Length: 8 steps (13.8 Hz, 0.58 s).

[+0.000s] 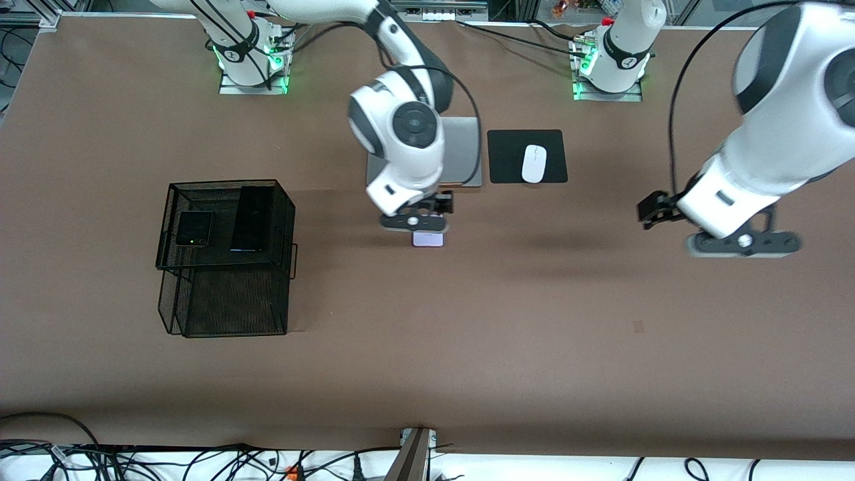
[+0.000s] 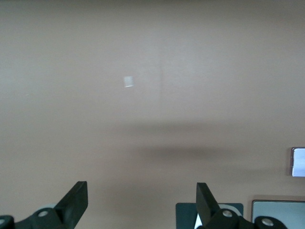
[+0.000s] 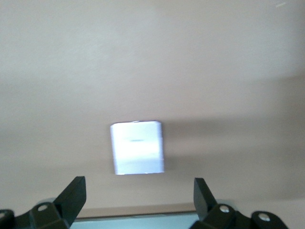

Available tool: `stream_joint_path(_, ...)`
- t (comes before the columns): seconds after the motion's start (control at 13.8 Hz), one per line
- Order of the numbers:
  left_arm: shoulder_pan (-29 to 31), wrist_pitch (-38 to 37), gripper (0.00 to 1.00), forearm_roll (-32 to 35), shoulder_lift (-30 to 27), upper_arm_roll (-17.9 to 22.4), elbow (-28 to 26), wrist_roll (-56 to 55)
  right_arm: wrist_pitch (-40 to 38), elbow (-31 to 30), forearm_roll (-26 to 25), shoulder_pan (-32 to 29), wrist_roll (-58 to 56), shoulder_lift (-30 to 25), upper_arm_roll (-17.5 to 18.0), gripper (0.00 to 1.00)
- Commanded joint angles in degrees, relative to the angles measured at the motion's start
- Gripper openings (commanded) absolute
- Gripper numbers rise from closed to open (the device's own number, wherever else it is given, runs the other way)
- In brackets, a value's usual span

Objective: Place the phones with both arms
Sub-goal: 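Grasp the silver phone with the right gripper while the left gripper returns, then carry the silver phone over the basket with the right gripper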

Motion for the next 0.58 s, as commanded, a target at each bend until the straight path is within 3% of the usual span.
stream_joint_path(0.0, 2.55, 3.99, 1.00, 0.17, -10.49, 1.61, -12.02, 3.82, 2.11, 1.95, 0.77, -0.90, 0.92, 4.01, 1.42, 1.00)
stream_joint_path(0.07, 2.81, 6.01, 1.00, -0.44, -14.44, 2.49, -17.46, 5.92, 3.94, 0.63, 0.77, -0.90, 0.83, 4.72, 1.51, 1.00)
stream_joint_path(0.22, 2.73, 9.62, 1.00, -6.39, -17.46, 6.78, -22.59, 11.63, 6.76, -1.57, 0.77, -0.46, 0.22, 6.03, 1.60, 1.00)
stream_joint_path(0.51, 2.82, 9.38, 1.00, -6.95, -17.65, 7.69, -23.58, 13.42, 9.58, -1.84, 0.77, -0.02, -0.13, 9.73, 1.60, 1.00)
